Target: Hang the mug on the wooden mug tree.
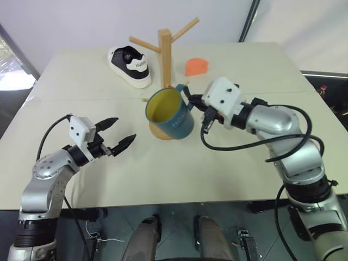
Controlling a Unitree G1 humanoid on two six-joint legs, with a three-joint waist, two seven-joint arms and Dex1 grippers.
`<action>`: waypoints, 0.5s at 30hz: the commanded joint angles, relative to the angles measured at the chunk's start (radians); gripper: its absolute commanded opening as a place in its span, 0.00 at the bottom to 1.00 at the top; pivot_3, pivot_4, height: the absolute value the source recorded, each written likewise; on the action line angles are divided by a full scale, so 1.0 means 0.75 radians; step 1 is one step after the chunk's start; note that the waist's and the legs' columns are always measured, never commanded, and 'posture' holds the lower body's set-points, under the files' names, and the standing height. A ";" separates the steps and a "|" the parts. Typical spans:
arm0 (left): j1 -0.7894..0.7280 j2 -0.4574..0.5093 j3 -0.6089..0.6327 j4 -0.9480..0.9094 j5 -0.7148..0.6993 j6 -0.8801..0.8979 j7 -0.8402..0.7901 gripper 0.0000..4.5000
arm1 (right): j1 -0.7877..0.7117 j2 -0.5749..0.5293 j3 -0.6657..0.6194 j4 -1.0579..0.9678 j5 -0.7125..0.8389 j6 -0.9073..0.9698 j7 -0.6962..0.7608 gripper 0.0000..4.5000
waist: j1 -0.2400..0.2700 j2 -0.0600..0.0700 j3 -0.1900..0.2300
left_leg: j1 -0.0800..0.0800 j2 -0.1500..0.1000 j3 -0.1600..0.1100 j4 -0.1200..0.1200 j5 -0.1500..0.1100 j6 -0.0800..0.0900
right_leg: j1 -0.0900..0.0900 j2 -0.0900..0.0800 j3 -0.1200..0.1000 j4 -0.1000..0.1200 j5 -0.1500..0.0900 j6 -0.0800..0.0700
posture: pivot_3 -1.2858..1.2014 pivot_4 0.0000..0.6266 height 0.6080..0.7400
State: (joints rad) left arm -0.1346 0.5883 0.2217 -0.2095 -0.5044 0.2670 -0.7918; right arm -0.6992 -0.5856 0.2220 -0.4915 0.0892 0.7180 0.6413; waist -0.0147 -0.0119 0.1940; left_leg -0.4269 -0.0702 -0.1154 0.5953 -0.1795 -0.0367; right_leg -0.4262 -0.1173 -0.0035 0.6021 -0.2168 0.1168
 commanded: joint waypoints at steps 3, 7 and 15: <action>-0.007 0.003 0.043 -0.053 -0.025 -0.031 0.002 1.00 | -0.076 0.028 0.012 -0.038 -0.024 0.020 -0.024 0.02 | 0.002 0.000 0.000 | 0.000 0.000 0.000 0.000 0.000 0.000 | 0.000 0.000 0.000 0.002 0.000 0.000 | 0.52 0.24 1.00; -0.009 0.007 0.049 -0.077 -0.050 -0.025 -0.009 1.00 | -0.142 0.070 0.054 0.015 -0.055 0.080 -0.058 0.02 | -0.002 0.000 0.000 | 0.000 0.000 0.000 0.000 0.000 0.000 | 0.000 0.000 0.000 0.002 0.000 0.000 | 0.52 0.24 1.00; -0.005 0.033 0.095 -0.129 -0.110 0.011 -0.010 1.00 | -0.162 0.095 0.092 0.050 -0.088 0.107 -0.071 0.02 | 0.001 0.000 0.000 | 0.001 0.000 0.000 0.002 0.001 -0.002 | -0.002 0.000 0.000 0.009 0.000 0.000 | 0.52 0.24 1.00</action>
State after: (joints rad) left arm -0.1315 0.5941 0.2562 -0.2565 -0.5587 0.2762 -0.7992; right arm -0.7973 -0.5243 0.3000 -0.4353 0.0321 0.8042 0.5964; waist -0.0137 -0.0119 0.1940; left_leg -0.4259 -0.0704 -0.1158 0.5969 -0.1785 -0.0383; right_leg -0.4275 -0.1169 -0.0035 0.6092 -0.2169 0.1168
